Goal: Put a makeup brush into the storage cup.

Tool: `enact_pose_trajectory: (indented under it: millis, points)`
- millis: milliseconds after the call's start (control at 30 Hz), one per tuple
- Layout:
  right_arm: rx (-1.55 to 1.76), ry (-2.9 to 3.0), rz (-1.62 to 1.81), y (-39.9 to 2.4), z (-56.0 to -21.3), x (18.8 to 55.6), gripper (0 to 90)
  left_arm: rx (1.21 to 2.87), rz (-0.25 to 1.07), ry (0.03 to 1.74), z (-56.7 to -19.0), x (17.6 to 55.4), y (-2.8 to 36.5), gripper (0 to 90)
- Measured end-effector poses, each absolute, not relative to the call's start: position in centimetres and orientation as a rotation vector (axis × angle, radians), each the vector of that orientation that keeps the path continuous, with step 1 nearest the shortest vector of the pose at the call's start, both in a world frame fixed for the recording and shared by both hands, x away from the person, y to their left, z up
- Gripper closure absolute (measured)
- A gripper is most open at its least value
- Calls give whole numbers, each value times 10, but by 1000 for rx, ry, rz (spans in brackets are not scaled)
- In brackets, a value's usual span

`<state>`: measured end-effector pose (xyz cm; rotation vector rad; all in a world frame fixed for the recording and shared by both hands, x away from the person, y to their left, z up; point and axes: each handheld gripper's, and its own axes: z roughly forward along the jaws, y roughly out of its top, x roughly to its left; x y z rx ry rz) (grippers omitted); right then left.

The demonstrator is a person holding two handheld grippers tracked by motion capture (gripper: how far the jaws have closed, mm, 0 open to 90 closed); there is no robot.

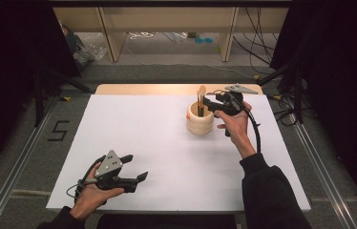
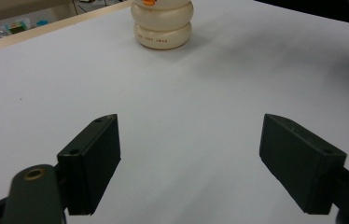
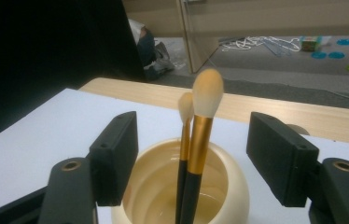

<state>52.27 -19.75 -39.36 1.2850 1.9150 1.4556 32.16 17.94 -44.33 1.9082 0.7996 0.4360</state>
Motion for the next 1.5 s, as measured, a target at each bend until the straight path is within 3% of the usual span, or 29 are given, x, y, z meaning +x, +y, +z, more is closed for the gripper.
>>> enact_pose_trajectory:
  millis: [300, 1500]
  points:
    - [1269, 1923, 1442, -197, -389, 514, 273, 1907, 434, 798, -443, 322, 179, 204]
    - [1180, 2022, 1412, -188, -390, 464, 208, 1896, 444, 803, -442, 322, 181, 203]
